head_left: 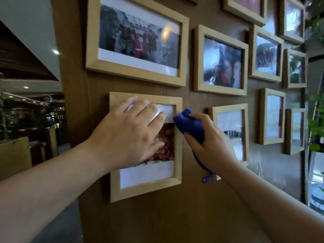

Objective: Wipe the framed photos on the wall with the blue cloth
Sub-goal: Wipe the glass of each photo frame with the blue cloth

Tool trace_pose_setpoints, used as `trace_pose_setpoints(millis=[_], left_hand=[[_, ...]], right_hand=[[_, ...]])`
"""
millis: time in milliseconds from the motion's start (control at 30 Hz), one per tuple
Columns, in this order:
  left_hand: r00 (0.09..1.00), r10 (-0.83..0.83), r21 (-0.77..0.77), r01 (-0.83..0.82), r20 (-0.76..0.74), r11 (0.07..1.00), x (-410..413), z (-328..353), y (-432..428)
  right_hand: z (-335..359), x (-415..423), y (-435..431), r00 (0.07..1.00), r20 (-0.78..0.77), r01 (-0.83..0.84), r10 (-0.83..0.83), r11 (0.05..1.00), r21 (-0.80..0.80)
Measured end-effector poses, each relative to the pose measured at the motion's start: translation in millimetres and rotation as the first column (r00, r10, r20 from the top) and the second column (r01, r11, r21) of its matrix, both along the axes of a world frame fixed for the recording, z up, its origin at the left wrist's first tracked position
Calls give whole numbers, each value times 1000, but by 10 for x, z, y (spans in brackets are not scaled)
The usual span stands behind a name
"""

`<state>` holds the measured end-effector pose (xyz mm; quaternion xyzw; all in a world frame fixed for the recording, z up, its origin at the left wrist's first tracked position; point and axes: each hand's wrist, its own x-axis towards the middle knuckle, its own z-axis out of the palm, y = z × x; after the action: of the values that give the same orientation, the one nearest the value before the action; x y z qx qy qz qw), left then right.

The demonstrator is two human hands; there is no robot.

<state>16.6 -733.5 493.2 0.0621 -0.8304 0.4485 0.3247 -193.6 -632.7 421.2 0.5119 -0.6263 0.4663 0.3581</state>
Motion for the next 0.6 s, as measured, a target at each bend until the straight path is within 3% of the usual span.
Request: trace_pose_setpoints(millis=[200, 433, 600], left_hand=[[997, 64, -47, -67, -51, 997, 349, 131, -254], [973, 222, -41, -225, -61, 974, 548, 194, -523], [985, 169, -26, -170, -40, 985, 550, 213, -636]], right_hand=[[204, 339, -223, 999, -34, -5, 3, 998, -59], [203, 406, -393, 990, 44, 137, -134, 989, -51], [241, 637, -484, 995, 2, 104, -104, 995, -6]])
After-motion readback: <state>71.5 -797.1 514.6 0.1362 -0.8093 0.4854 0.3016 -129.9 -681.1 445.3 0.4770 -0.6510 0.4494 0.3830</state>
